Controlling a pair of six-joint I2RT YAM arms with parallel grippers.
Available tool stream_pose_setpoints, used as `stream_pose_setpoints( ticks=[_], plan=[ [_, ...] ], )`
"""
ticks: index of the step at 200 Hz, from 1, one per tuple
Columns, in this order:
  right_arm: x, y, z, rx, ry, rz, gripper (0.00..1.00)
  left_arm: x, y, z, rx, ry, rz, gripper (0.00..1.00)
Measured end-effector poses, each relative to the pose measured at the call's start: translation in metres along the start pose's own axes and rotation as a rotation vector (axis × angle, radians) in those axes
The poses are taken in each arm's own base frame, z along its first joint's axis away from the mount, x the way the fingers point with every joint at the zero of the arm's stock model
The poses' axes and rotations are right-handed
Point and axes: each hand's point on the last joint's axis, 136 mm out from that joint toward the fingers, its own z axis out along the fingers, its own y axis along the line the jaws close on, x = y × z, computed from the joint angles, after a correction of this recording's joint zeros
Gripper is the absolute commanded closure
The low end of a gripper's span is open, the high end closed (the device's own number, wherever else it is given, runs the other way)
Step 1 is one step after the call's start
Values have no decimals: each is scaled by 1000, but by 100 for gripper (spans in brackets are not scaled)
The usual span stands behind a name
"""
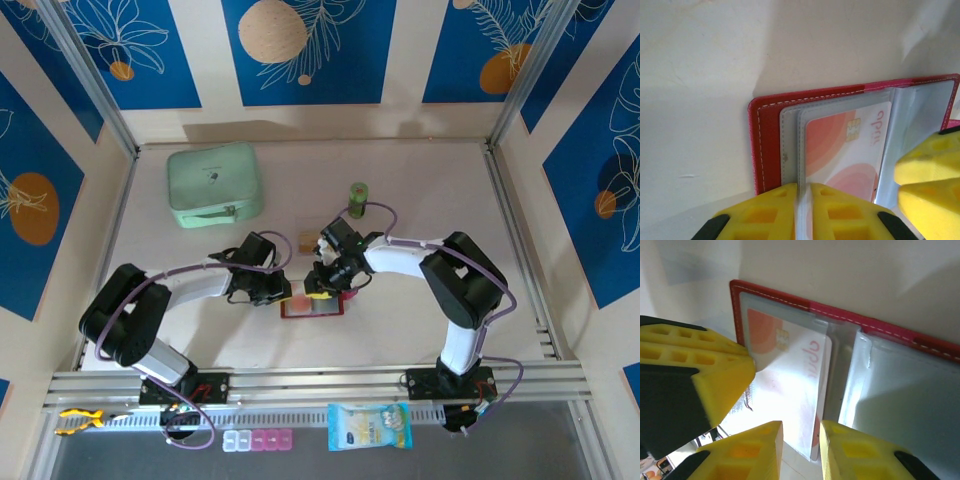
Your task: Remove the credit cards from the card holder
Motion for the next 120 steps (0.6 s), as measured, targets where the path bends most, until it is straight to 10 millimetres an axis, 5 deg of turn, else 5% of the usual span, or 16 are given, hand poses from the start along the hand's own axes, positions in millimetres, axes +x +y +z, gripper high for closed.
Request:
stream_pose_setpoints(
  ticks=[120],
  plan=[
    [-1,6,-6,-12,-14,-10,72,2,-1,-6,-1,-3,-10,91]
  ],
)
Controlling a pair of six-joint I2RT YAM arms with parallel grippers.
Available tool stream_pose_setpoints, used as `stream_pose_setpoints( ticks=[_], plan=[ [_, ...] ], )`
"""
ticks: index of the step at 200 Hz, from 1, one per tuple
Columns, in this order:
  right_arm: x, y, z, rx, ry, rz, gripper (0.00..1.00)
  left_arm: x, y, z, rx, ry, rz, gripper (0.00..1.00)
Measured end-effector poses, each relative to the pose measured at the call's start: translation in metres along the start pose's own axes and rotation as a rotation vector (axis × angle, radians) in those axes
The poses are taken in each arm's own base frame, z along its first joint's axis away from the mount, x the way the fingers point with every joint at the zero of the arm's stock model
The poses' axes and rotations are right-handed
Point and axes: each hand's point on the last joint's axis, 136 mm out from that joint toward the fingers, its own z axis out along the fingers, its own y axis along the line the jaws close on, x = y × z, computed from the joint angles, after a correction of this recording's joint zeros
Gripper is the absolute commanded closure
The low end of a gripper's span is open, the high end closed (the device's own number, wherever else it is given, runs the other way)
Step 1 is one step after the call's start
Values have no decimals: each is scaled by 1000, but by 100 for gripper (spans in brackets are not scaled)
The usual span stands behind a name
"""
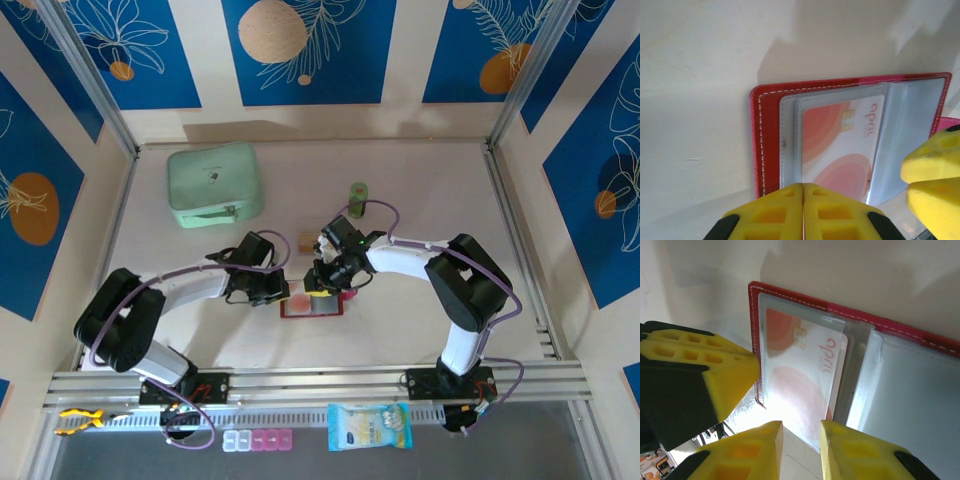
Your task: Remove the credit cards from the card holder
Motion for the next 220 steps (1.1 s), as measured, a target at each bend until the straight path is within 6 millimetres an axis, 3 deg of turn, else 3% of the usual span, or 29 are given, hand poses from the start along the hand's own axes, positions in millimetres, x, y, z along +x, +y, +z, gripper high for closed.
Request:
stream_pose_setpoints(
  ticks=[142,187,220],
  plan=[
    [1,-6,17,-21,52,20,73,2,5,5,-15,15,-6,93],
    [-1,-2,18,-41,48,19,84,2,5,5,-15,15,-6,93],
    [-1,-1,22,-56,58,22,78,2,5,5,-16,15,-6,93]
  ],
)
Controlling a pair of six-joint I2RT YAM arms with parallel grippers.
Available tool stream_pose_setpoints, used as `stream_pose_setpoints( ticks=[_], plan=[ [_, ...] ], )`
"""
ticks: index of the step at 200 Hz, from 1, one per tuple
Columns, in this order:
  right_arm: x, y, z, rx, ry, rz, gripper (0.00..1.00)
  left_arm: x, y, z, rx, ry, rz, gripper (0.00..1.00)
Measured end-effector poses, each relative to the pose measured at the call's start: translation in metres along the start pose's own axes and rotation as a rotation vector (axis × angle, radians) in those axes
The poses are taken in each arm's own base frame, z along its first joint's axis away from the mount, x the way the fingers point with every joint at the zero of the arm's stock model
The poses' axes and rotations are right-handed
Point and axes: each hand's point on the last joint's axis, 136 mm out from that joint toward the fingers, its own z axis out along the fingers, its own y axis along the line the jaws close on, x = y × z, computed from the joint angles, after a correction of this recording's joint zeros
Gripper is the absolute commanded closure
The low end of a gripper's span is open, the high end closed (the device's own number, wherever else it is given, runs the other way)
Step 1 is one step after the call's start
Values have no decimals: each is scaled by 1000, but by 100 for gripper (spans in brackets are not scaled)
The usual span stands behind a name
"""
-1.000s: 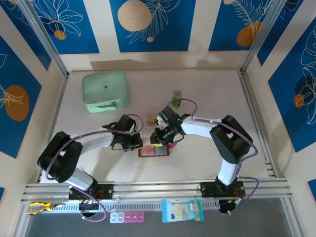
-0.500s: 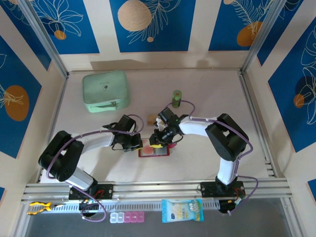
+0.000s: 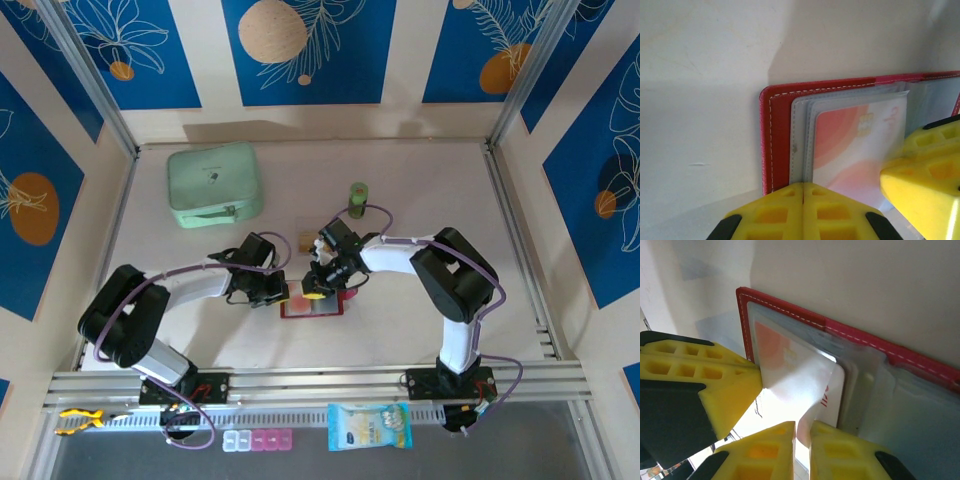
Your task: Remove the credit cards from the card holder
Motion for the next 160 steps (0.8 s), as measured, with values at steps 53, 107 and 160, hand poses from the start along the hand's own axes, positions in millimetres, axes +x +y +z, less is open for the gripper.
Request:
stream_pose_setpoints(
  ticks=[53,107,160],
  plan=[
    [-2,-2,-1,23,-5,4,74,0,0,0,0,0,0,92],
    [-3,-7,-4,70,-13,-6,74,0,0,0,0,0,0,92],
    [-1,-10,-8,95,-18,-2,74,0,0,0,-1,1,0,92]
  ],
)
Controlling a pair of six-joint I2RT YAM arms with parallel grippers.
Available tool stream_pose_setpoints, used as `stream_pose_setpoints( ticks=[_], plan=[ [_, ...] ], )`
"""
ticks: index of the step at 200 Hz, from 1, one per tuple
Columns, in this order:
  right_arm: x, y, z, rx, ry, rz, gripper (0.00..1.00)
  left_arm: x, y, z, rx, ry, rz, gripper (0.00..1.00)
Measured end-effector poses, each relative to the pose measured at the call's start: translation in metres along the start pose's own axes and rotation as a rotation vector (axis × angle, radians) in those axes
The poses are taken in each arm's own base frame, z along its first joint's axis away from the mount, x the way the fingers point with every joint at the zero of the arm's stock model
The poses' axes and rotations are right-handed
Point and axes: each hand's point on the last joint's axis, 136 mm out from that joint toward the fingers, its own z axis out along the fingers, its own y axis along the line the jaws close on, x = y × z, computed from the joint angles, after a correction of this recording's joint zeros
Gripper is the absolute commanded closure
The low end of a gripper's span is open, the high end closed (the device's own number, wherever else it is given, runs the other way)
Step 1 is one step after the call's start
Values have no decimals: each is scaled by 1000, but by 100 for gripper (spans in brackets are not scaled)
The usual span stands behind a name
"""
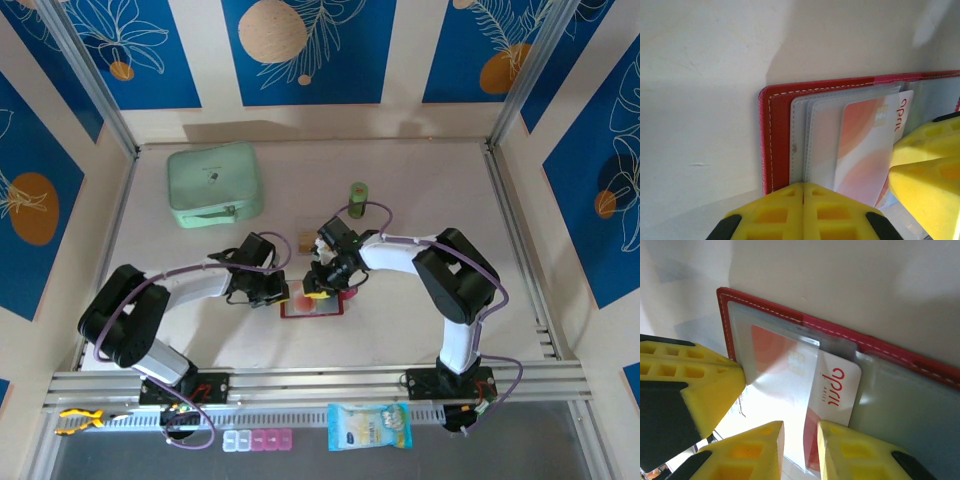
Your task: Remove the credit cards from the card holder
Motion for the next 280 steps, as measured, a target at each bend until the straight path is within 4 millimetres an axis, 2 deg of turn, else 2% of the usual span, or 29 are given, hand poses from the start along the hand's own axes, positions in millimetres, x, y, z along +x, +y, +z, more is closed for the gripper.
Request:
stream_pose_setpoints(
  ticks=[63,109,135,172,200,280],
  plan=[
    [0,-1,-5,20,-12,-1,74,0,1,-8,-28,-3,1,91],
    [-2,13,-22,-10,-60,-35,74,-4,-15,-13,-5,-14,29,94],
    [-3,11,-30,-27,-82,-29,74,1,-24,-8,0,1,57,96],
    [-2,-1,-30,-22,-79,3,73,6,-24,5,-11,31,65,99],
    [-2,1,-28,-42,-73,4,73,6,-21,9,-20,39,61,100],
    [3,-13,-9,-46,-26,44,73,5,-21,10,-17,37,62,100]
  ],
)
